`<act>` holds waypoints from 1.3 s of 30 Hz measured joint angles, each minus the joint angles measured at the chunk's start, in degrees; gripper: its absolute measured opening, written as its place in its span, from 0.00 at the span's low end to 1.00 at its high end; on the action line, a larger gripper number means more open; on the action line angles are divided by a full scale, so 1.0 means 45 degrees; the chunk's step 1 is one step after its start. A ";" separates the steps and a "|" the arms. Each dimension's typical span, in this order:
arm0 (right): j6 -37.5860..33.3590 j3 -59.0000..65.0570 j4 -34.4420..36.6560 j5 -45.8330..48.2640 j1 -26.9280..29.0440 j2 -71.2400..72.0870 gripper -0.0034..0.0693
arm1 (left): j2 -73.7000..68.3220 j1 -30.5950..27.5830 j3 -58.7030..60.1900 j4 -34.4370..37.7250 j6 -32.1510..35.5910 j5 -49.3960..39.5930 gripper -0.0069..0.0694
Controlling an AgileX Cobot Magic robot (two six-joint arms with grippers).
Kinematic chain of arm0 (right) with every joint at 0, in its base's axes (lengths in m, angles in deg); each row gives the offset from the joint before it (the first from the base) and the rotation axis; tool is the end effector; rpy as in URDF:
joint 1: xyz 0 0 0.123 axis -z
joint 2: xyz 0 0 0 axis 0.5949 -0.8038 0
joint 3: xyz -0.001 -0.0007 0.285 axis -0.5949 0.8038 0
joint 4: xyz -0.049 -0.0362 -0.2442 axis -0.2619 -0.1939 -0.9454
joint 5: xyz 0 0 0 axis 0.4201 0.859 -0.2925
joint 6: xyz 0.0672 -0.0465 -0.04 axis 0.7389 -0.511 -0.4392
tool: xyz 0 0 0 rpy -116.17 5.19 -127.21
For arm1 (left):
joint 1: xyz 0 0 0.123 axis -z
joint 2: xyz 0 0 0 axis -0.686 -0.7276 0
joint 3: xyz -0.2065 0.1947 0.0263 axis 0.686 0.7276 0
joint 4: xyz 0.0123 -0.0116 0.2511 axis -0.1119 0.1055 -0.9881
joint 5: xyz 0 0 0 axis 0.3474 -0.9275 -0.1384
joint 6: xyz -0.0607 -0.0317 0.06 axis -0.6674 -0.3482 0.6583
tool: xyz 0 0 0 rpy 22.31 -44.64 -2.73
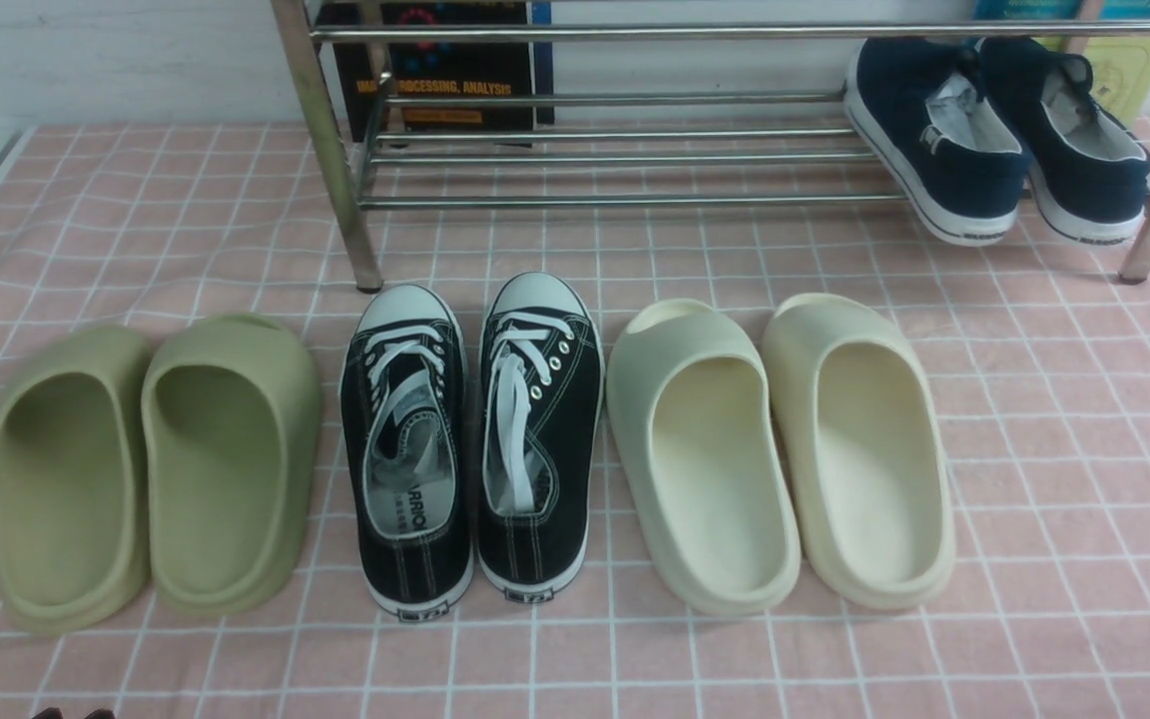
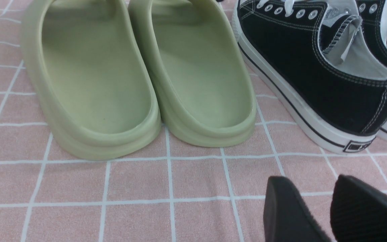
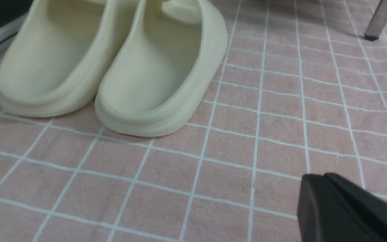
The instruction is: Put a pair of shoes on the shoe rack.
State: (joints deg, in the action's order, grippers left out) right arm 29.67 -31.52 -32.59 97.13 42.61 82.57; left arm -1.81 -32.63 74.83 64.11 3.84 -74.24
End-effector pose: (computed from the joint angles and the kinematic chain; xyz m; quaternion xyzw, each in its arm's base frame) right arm 0.0515 0.0153 0.1761 -0.0729 0.8003 0.0246 0.5947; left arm 0.0513 -0.0097 0.1724 0.0288 0.8059 -0.0888 0.5846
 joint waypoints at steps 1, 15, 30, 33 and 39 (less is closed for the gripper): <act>0.0000 0.0014 0.0016 -0.0010 0.0000 0.0000 0.06 | 0.0000 0.0000 0.0000 0.0000 0.0000 0.0000 0.40; 0.0000 0.0014 0.0025 -0.0045 0.0000 0.0000 0.08 | 0.0000 0.0000 0.0000 0.0000 0.0000 0.0000 0.40; 0.4913 0.0189 -0.6673 -0.3861 -0.0737 0.0000 0.11 | 0.0000 0.0000 0.0000 0.0000 0.0000 0.0000 0.40; 0.7795 0.0189 -0.8122 -0.4225 -0.0796 0.0000 0.11 | 0.0000 0.0000 0.0000 0.0072 0.0000 0.0000 0.40; 1.0352 0.0189 -0.8506 -0.1626 -0.0796 0.0000 0.12 | 0.0000 0.0000 0.0000 0.0072 0.0000 0.0000 0.40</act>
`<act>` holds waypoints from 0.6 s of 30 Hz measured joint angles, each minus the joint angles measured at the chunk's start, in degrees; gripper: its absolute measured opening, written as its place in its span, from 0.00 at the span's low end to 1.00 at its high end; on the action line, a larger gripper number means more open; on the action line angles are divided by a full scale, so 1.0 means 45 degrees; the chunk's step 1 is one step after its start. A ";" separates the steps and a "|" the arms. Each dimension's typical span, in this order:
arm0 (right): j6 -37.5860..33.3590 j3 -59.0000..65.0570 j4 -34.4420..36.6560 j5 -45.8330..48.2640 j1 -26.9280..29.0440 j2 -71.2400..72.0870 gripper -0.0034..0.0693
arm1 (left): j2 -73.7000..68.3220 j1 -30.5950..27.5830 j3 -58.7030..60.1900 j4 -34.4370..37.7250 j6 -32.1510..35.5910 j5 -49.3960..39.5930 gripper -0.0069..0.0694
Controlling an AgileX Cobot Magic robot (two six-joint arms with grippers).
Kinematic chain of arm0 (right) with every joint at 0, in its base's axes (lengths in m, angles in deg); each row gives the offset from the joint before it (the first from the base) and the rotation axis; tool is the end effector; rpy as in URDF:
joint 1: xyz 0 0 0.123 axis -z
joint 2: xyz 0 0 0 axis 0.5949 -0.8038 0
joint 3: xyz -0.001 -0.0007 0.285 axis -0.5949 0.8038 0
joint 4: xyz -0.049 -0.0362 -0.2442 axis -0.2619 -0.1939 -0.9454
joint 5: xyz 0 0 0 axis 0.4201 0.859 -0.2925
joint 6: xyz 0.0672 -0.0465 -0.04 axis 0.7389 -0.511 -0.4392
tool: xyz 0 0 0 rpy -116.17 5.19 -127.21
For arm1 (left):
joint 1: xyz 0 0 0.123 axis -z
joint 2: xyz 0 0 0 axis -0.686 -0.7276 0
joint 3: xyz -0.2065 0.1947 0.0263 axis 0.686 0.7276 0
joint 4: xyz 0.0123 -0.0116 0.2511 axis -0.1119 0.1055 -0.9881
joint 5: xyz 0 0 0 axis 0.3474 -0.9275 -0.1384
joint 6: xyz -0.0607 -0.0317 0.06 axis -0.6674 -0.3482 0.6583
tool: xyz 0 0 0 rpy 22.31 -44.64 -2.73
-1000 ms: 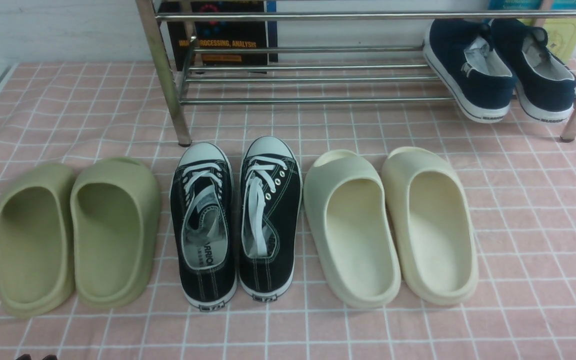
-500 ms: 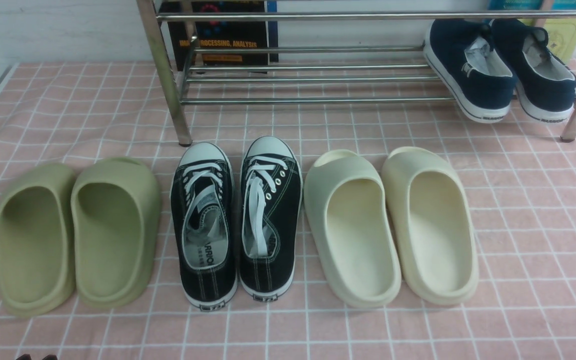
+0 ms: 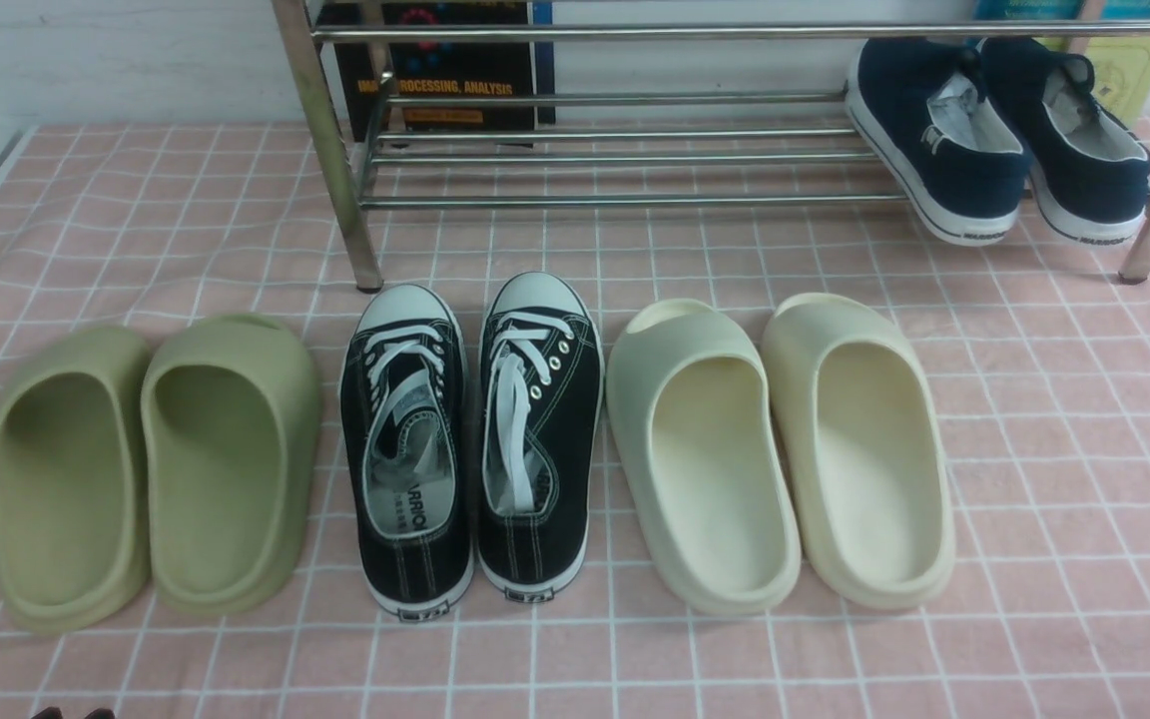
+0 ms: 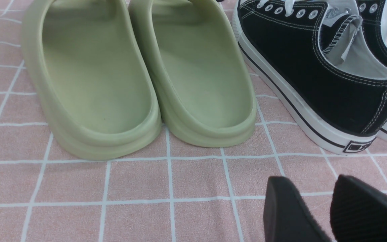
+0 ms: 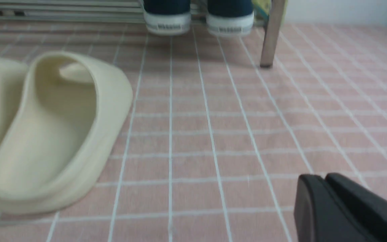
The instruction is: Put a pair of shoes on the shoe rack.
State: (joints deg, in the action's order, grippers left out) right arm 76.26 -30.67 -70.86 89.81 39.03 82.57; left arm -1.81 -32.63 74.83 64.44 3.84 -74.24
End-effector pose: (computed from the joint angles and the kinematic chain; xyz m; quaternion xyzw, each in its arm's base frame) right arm 0.0536 -0.0058 0.1767 0.0595 0.7866 -0.0052 0.6146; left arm 0.0512 -0.0099 0.1724 0.0273 0.8060 -0.0912 0.5843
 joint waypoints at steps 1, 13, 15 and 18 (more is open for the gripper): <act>0.0141 -0.0029 0.0154 0.0233 0.0000 0.0000 0.12 | 0.0000 0.0000 0.0000 -0.0072 0.0000 0.0000 0.40; -0.0762 -0.0128 0.1918 0.0683 0.0000 0.0000 0.14 | 0.0000 0.0000 0.0000 -0.0072 0.0000 0.0000 0.40; -0.0866 -0.0128 0.2084 0.0695 0.0000 0.0000 0.14 | 0.0000 0.0000 0.0000 -0.0072 0.0000 0.0000 0.40; -0.0910 -0.0128 0.2233 0.0689 0.0000 0.0000 0.15 | 0.0000 0.0000 0.0000 -0.0072 0.0000 0.0000 0.40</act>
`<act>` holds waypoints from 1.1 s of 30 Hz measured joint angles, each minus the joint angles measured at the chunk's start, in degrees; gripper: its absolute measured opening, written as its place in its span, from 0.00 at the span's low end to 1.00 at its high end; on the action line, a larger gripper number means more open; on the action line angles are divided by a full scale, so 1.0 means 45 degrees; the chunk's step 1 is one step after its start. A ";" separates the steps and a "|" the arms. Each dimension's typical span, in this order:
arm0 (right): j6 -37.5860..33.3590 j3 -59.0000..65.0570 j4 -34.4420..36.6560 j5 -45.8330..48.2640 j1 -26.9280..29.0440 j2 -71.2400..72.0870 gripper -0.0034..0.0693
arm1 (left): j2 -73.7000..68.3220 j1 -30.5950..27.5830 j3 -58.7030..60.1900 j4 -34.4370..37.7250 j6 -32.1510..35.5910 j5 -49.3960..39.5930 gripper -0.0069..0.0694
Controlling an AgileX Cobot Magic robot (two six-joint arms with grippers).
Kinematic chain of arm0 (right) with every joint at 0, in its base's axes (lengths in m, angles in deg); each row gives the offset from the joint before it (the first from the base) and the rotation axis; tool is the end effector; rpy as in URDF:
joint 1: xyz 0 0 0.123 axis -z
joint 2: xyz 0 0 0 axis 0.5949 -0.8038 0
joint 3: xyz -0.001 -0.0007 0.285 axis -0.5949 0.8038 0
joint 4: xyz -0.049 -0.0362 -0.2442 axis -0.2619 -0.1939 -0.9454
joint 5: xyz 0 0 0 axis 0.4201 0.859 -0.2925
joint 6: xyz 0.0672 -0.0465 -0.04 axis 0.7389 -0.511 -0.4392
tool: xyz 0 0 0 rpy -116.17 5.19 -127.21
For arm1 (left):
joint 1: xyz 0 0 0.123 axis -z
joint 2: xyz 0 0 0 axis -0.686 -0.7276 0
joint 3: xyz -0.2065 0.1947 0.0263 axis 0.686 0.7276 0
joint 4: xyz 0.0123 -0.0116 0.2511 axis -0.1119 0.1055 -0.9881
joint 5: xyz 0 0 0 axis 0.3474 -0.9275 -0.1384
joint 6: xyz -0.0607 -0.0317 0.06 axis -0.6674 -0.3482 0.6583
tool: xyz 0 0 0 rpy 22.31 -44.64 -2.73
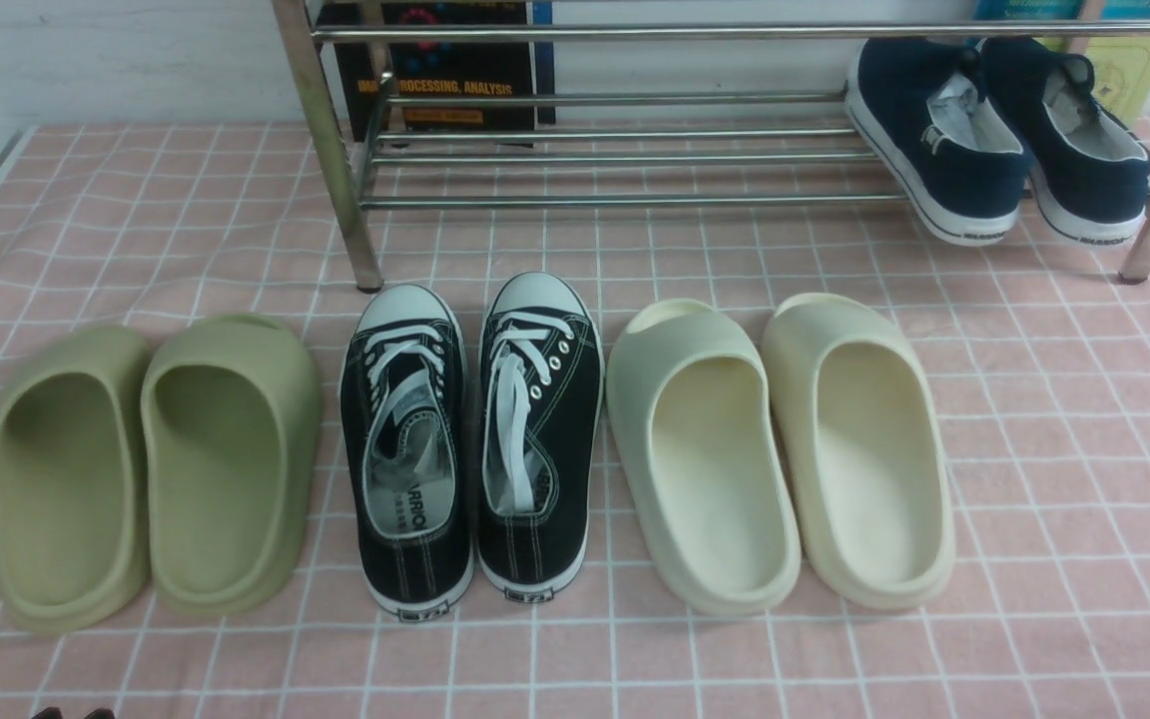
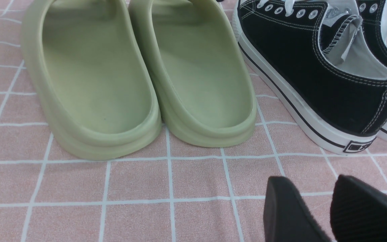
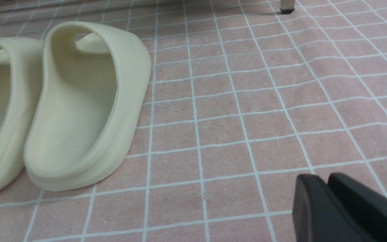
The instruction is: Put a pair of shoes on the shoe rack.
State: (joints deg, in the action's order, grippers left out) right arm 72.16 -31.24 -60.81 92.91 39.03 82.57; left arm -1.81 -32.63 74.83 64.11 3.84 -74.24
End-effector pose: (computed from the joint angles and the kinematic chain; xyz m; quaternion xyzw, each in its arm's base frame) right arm 0.0523 -0.0004 0.1752 0.0802 0.7988 0.0456 0.5945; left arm 0.0513 -0.0097 0.1724 0.0288 0.8059 -0.0888 0.5846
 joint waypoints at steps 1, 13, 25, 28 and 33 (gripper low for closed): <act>-0.0010 0.0000 0.0032 0.0000 0.0000 0.0000 0.15 | 0.0000 0.0000 0.0000 0.0000 0.0000 0.0000 0.40; -0.0104 0.0000 -0.0196 0.0000 0.0000 0.0000 0.08 | 0.0000 0.0000 0.0000 0.0000 0.0000 0.0000 0.40; -0.0156 0.0000 -0.0408 0.0000 0.0000 0.0000 0.02 | 0.0000 0.0000 0.0000 0.0000 0.0000 0.0000 0.40; -0.0156 0.0000 -0.0408 0.0000 0.0000 0.0000 0.02 | 0.0000 0.0000 0.0000 0.0000 0.0000 0.0000 0.40; -0.0156 0.0000 -0.0408 -0.0012 0.0000 0.0000 0.03 | 0.0000 0.0000 0.0000 0.0000 0.0000 0.0000 0.40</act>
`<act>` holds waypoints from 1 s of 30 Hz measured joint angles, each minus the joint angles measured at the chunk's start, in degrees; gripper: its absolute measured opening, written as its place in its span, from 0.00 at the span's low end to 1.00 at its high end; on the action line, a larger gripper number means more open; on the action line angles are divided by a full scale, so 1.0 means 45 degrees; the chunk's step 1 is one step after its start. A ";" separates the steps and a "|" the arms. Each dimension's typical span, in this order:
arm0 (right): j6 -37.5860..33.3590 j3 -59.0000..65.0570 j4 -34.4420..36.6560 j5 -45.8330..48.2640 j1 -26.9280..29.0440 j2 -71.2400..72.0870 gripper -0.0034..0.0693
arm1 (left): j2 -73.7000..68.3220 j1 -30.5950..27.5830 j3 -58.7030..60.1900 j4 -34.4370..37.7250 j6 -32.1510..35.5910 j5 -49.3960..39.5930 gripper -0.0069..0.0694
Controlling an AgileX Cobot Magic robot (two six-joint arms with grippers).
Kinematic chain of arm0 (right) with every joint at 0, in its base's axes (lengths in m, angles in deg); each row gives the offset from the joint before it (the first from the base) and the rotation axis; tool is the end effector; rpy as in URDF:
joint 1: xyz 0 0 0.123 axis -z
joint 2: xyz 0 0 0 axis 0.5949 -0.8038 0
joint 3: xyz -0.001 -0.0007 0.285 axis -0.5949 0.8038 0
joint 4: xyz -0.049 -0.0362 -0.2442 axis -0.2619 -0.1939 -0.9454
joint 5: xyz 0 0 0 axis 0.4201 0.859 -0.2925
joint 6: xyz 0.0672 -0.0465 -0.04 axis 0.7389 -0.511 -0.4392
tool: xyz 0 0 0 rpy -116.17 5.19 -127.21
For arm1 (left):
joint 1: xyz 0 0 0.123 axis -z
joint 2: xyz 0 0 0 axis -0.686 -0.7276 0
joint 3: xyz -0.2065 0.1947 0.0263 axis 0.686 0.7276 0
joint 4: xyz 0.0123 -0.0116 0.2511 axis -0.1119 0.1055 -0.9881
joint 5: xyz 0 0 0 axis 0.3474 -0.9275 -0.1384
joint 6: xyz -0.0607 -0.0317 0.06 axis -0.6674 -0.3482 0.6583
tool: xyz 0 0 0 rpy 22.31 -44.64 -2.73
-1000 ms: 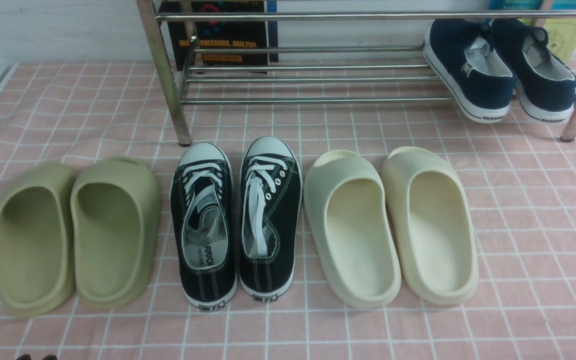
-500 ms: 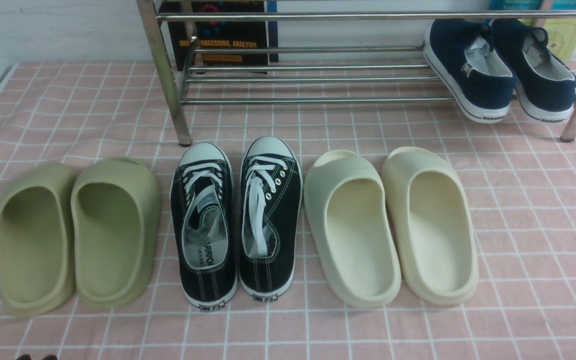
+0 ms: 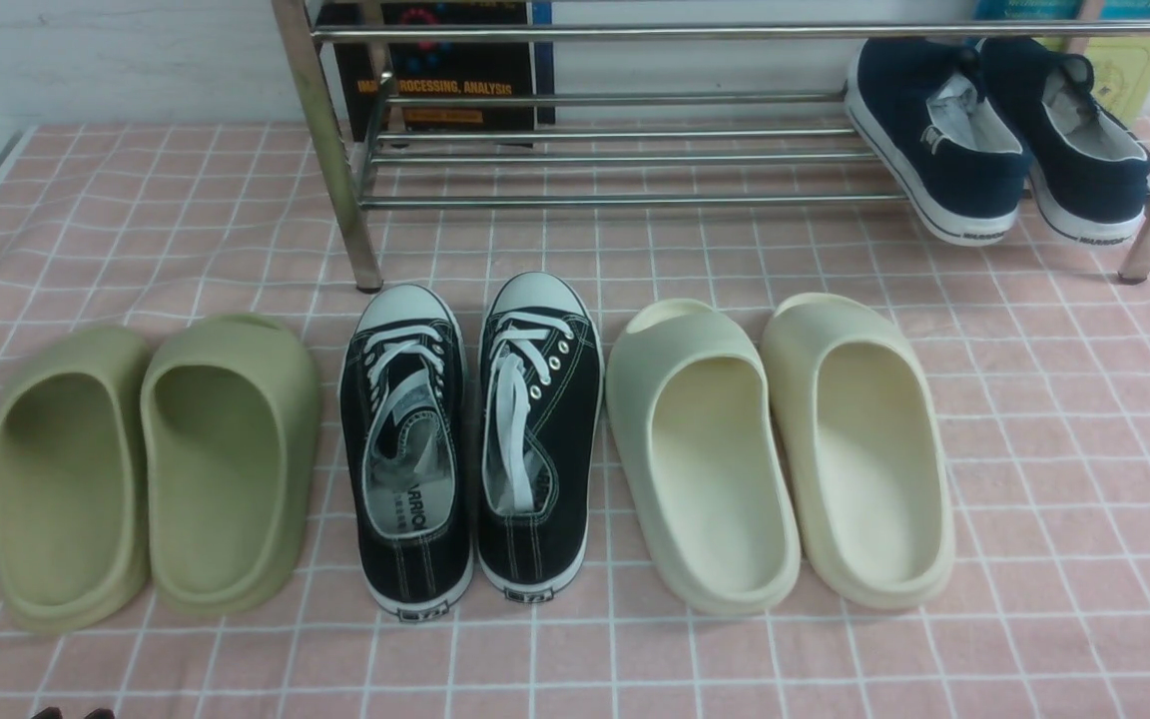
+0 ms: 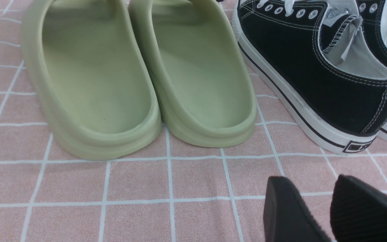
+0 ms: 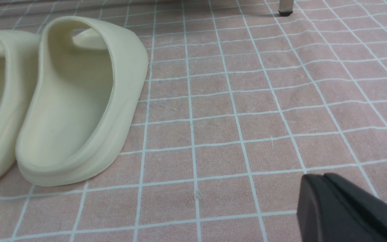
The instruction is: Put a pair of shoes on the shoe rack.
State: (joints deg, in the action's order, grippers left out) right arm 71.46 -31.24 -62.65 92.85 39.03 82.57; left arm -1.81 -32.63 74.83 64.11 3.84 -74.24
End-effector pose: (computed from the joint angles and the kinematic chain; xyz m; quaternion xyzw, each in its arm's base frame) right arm 0.0523 -0.0015 0.1752 0.0669 0.7998 0.0283 0.5958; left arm 0.0513 -0.0097 0.1724 0.0288 0.8059 -0.0888 0.5846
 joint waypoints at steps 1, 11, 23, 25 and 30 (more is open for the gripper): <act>0.0000 0.0000 0.0000 0.0000 0.0000 0.0000 0.03 | 0.0000 0.0000 0.0000 0.0000 0.0000 0.0000 0.40; 0.0000 0.0000 0.0000 0.0000 0.0000 0.0000 0.04 | 0.0000 0.0000 0.0000 0.0000 0.0000 0.0000 0.40; 0.0000 0.0000 0.0000 0.0000 0.0000 0.0000 0.04 | 0.0000 0.0000 0.0000 0.0000 0.0000 0.0000 0.40; 0.0000 0.0000 0.0000 0.0000 0.0000 0.0000 0.04 | 0.0000 0.0000 0.0000 0.0000 0.0000 0.0000 0.40; 0.0000 0.0000 0.0000 0.0000 0.0000 0.0000 0.05 | 0.0000 0.0000 0.0000 0.0000 0.0000 0.0000 0.40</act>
State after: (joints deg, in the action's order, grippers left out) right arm 71.46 -31.24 -62.65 92.85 39.03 82.57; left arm -1.81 -32.63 74.83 64.11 3.84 -74.24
